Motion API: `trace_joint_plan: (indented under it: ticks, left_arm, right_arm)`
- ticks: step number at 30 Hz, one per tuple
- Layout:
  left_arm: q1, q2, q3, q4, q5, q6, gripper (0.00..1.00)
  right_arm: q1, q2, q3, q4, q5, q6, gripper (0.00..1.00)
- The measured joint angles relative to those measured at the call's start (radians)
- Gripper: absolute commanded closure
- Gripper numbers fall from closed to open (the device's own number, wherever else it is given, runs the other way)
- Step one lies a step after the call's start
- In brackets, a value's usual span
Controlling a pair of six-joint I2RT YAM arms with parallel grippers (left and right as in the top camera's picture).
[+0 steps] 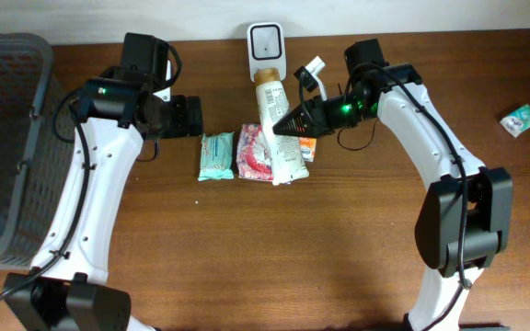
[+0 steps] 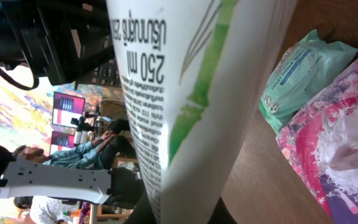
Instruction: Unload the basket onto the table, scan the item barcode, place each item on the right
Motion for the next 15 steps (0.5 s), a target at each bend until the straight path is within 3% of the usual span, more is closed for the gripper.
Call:
trace_joint_plan:
  ticks: [7,9,11,15]
  left_arm:
    - [0.000,0.000,0.000,0.000,0.000,0.000,0.01]
    - [0.000,0.000,0.000,0.000,0.000,0.000,0.01]
    - [0.000,0.000,0.000,0.001,0.000,0.000,0.01]
    - [0.000,0.000,0.000,0.001,0.000,0.000,0.01]
  right_arm:
    - [0.000,0.000,0.000,0.007,0.033,0.005,0.96]
    - [0.001,0.000,0.000,0.010,0.128,0.085,0.96]
    - [0.003,0.000,0.000,-0.011,0.421,0.269,0.96]
    - [-0.013,0.000,0.020,-0.187,1.106,0.432,0.96]
